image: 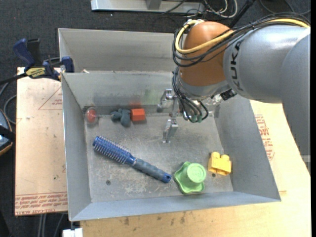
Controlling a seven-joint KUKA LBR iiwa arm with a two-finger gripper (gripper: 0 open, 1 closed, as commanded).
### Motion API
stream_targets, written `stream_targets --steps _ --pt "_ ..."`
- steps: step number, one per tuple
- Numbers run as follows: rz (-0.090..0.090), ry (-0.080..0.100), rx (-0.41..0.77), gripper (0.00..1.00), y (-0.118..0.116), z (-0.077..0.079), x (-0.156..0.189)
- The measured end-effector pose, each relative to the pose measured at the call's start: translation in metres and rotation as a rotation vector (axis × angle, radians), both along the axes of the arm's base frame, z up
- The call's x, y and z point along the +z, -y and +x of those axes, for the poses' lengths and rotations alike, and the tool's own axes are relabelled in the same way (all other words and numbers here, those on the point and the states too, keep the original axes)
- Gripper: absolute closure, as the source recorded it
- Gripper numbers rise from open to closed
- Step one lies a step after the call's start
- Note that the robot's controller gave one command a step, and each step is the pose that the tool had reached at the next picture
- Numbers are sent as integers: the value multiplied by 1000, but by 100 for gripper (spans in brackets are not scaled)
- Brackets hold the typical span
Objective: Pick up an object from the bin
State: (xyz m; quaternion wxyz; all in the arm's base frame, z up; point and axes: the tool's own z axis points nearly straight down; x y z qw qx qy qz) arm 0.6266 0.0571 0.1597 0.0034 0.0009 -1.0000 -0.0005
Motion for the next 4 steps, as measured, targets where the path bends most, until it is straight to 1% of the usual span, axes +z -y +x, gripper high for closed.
stream_targets --steps 1,2,3,4 --pt "2 2 244 0 -31 -61 -49" --pt "1 16 285 0 -71 -86 -86" --pt "3 16 280 100 -70 -85 -83" --pt "1 16 318 100 -67 -90 63"
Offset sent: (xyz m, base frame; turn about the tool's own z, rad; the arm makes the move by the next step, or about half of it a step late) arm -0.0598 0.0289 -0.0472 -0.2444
